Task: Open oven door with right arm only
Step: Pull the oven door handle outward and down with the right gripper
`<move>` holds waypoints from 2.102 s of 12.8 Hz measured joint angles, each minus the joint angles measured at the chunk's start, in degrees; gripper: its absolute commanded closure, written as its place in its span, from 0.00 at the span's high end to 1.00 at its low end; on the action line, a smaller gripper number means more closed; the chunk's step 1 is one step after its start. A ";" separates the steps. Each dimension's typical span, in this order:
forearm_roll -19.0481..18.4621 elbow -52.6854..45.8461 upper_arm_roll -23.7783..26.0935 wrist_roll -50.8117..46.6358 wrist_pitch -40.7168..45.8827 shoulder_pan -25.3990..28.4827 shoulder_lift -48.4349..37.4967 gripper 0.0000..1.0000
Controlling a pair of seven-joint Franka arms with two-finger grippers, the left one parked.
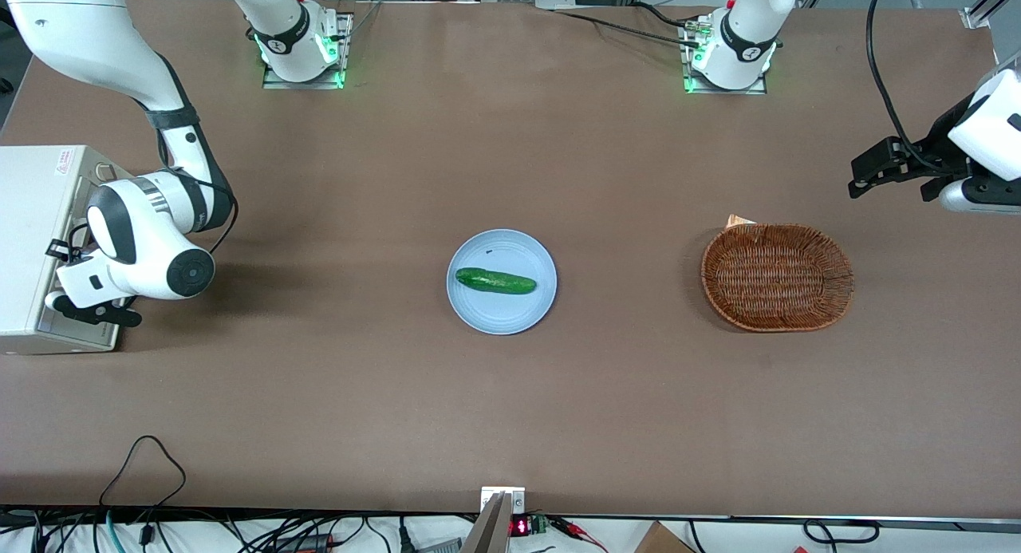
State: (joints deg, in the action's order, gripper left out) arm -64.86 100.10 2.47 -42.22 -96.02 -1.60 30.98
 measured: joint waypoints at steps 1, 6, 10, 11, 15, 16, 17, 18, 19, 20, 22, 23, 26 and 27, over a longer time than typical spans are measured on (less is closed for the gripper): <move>0.00 0.01 0.00 -0.21 -0.12 -0.11 0.06 0.03; -0.13 0.20 0.00 -1.23 -0.63 -0.20 0.29 0.03; 0.23 0.31 0.36 -2.54 -0.61 -0.02 0.43 0.02; 0.89 0.23 0.54 -2.72 -0.63 0.10 0.40 0.02; 5.95 -0.21 1.29 -2.79 -1.28 1.59 0.31 0.02; 7.33 -0.29 1.35 -2.88 -1.62 2.30 0.54 0.02; 8.43 -0.48 1.39 -2.99 -1.87 2.92 1.03 0.02; 9.22 -0.67 1.47 -3.04 -2.08 3.44 1.64 0.02; 9.86 -0.84 1.56 -3.08 -2.34 3.95 2.30 0.02; 10.73 -1.05 1.59 -3.22 -2.69 4.51 3.09 0.02; 11.97 -1.71 1.60 -3.78 -3.43 5.34 4.87 0.02; 12.24 -2.09 1.63 -3.93 -3.47 5.52 5.54 0.02; 12.81 -2.44 1.74 -3.96 -4.07 5.58 6.42 0.02; 12.90 -2.46 1.77 -3.96 -4.41 5.58 6.65 0.02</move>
State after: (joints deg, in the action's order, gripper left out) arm -51.96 97.64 4.24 -46.18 -100.44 3.98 37.63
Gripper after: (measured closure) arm 0.974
